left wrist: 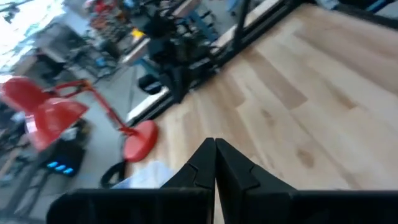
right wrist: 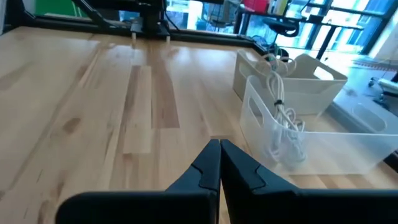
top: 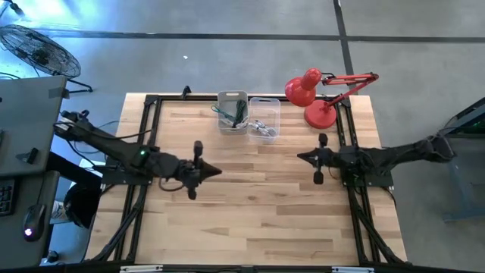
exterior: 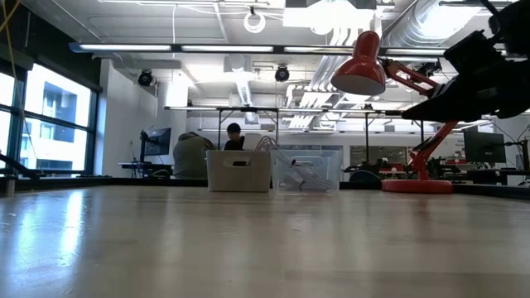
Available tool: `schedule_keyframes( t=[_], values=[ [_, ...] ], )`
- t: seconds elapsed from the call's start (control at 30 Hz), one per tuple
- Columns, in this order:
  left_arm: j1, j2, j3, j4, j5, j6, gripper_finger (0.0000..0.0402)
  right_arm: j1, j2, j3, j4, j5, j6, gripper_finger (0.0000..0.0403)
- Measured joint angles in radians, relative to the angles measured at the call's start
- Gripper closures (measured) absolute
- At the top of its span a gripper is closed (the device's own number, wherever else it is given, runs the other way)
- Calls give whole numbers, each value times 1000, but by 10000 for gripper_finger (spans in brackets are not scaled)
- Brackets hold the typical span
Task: Pick & Place USB Port
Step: Return to Home Position
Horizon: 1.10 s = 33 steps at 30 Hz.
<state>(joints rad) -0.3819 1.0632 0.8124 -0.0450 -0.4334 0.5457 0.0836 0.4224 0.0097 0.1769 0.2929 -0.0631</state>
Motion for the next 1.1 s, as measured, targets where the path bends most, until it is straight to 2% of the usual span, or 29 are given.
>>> schedule_keyframes(
  t=[0.13, 0.43, 0.6, 0.83, 1.1],
  values=[
    [-44, -9, -10, -26, -106, 0, 401, -54, 3, 0, 7, -61, -10, 403],
    [-50, -29, -211, 170, -156, 0, 401, -98, 3, 0, 17, -102, -77, 403],
    [-29, -91, -338, 314, -113, 34, 402, -115, 3, 0, 46, -102, -134, 403],
    [36, -175, -511, 505, 7, 29, 401, -134, 3, 0, 54, -107, -140, 403],
    [125, -186, -601, 605, 160, 52, 401, -150, 3, 0, 54, -121, -126, 403]
  ],
)
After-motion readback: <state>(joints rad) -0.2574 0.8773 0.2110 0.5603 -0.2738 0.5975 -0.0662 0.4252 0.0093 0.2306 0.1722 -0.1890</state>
